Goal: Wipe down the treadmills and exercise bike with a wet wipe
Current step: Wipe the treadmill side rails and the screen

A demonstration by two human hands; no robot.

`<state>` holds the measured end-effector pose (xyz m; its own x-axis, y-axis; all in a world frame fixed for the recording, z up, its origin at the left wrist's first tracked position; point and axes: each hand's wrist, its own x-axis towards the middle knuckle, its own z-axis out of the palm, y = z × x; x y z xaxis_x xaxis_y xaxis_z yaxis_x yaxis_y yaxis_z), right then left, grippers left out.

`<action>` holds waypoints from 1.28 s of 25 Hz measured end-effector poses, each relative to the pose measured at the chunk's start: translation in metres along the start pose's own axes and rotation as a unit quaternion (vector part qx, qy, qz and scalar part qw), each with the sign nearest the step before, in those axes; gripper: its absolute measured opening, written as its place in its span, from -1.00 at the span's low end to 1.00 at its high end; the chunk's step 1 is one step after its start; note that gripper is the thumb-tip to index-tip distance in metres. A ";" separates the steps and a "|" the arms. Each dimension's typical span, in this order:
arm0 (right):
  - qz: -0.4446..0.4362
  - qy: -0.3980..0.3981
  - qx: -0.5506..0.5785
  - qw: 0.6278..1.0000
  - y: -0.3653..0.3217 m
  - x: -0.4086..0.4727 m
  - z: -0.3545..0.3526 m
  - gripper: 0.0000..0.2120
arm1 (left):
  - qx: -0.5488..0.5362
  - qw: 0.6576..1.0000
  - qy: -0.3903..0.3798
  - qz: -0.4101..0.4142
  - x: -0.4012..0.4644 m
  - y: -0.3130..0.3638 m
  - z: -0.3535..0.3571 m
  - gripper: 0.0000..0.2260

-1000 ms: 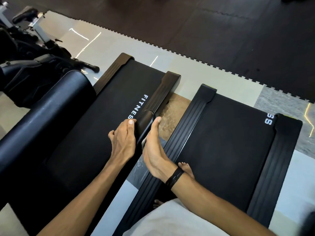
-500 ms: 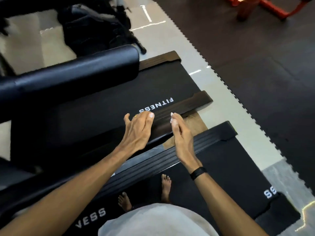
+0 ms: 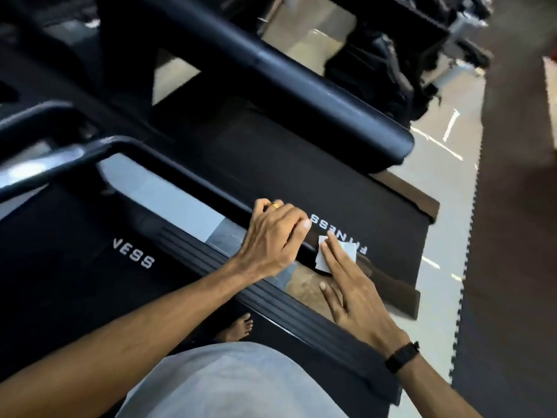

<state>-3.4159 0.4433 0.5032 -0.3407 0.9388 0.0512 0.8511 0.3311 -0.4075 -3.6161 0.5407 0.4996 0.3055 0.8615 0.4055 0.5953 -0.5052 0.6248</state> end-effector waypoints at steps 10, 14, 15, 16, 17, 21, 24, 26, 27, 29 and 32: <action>-0.244 -0.127 -0.345 0.898 0.042 -0.020 -0.034 -0.29 | 0.053 0.988 -0.010 -0.144 -0.085 0.051 0.023 -0.61; -0.313 -0.143 -0.410 0.845 0.056 -0.012 -0.045 -0.36 | 0.041 0.974 0.027 -0.220 -0.109 0.069 0.031 -0.51; -0.335 -0.149 -0.419 0.831 0.058 -0.004 -0.048 -0.37 | 0.042 0.966 0.037 -0.253 -0.115 0.072 0.034 -0.50; -0.360 -0.152 -0.424 0.817 0.060 0.005 -0.050 -0.38 | 0.045 0.956 0.050 -0.286 -0.119 0.076 0.040 -0.50; -0.384 -0.150 -0.426 0.805 0.061 0.016 -0.051 -0.38 | 0.045 0.945 0.060 -0.318 -0.121 0.081 0.047 -0.50; -0.440 -0.159 -0.453 0.759 0.056 0.042 -0.052 -0.35 | 0.001 0.901 0.106 -0.420 -0.115 0.103 0.084 -0.49; -0.493 -0.187 -0.489 0.695 0.060 0.042 -0.055 -0.32 | -0.015 0.878 0.137 -0.459 -0.119 0.119 0.108 -0.48; -0.531 -0.193 -0.503 0.654 0.058 0.054 -0.059 -0.33 | -0.025 0.854 0.179 -0.487 -0.126 0.126 0.119 -0.50; -0.543 -0.178 -0.509 0.643 0.047 0.064 -0.057 -0.32 | -0.023 0.845 0.186 -0.500 -0.127 0.130 0.121 -0.50; -0.505 -0.201 -0.576 0.611 0.017 0.085 -0.038 -0.27 | -0.040 0.831 0.201 -0.517 -0.129 0.127 0.128 -0.50; -0.472 -0.266 -0.686 0.485 -0.012 0.082 -0.003 -0.20 | -0.051 0.824 0.208 -0.525 -0.127 0.115 0.131 -0.48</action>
<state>-3.4527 0.5168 0.5150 -0.5817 0.2706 -0.7671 -0.4450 0.6835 0.5786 -3.4891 0.3795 0.4329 -0.6319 0.7449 -0.2140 0.2967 0.4875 0.8211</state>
